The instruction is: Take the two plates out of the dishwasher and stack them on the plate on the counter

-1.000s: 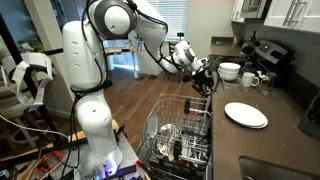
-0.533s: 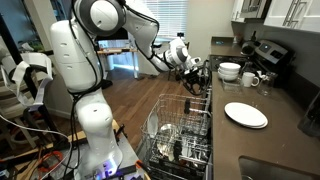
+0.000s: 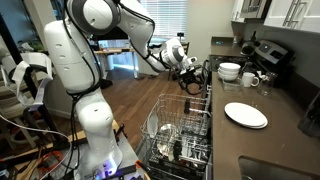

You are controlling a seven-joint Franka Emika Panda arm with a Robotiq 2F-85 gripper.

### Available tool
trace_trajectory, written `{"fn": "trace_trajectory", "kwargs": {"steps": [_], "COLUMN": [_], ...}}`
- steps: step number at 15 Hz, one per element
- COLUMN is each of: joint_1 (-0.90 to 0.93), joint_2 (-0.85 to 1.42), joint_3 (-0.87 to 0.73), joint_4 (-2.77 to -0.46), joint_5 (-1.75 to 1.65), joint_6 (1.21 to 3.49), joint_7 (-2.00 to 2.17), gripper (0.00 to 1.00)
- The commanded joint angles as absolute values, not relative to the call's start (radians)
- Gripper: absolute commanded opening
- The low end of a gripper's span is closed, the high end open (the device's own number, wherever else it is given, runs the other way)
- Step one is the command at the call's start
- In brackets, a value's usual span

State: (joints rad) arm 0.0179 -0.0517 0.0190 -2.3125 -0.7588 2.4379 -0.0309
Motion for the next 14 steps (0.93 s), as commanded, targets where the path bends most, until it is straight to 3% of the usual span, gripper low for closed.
{"fn": "trace_trajectory", "kwargs": {"steps": [1, 14], "joint_1": [0.035, 0.146], "joint_2": [-0.044, -0.048], "joint_3": [0.031, 0.108], "joint_4": [-2.332, -2.441], "joint_5": [-0.660, -0.118], "joint_6": [2.461, 2.464], "joint_7": [-0.116, -0.489], "gripper": [1.00, 1.00]}}
